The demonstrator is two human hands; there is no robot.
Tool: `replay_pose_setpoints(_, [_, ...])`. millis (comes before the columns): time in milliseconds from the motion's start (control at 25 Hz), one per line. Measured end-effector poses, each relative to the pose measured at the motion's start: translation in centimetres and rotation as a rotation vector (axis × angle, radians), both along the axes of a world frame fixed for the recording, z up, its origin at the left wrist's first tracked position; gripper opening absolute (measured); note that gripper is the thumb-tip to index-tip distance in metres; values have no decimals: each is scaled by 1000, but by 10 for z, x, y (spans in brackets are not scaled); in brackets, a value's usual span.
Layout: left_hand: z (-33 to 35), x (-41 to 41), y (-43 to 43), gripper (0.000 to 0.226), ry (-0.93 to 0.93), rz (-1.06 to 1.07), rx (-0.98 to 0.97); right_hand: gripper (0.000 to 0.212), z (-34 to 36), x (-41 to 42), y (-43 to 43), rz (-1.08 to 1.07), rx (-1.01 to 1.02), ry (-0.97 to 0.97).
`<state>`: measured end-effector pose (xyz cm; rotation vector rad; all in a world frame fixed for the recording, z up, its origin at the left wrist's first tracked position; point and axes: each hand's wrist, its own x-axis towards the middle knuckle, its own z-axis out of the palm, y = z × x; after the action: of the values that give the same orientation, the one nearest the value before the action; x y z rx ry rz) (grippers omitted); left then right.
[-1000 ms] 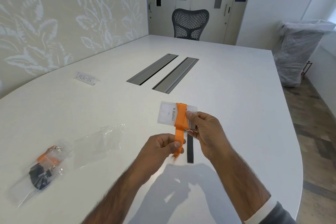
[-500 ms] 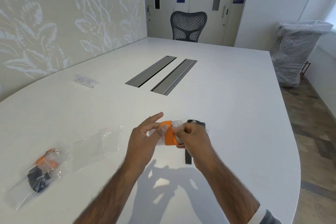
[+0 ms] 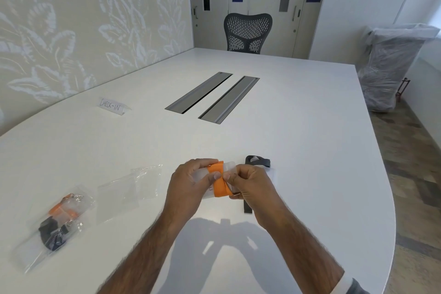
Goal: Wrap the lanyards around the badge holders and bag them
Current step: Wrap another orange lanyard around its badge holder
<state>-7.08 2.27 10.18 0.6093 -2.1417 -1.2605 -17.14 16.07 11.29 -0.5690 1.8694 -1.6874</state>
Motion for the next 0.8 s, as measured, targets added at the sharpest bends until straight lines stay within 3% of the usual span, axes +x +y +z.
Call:
replay_pose_setpoints(240, [2,10,-16,4,-180,-138,70,23,-16,7,3,85,48,-46])
replay_pose_setpoints(400, [-18,22,-18,16,-281,-199,214,24,-34,26,3,9,69,-61])
replay_pose_setpoints(520, [-33,32,-18,17,-352,-206,339,24,-47,39,5,66,94,-84])
replay_pose_setpoints(640, [-48,36,-13,11,-439,-174,256,21,-65,49,2,60,274,36])
replay_pose_setpoints(800, [-61,36,-4,8,-546,-164,-66,14,-73,52,-1,90,482,221])
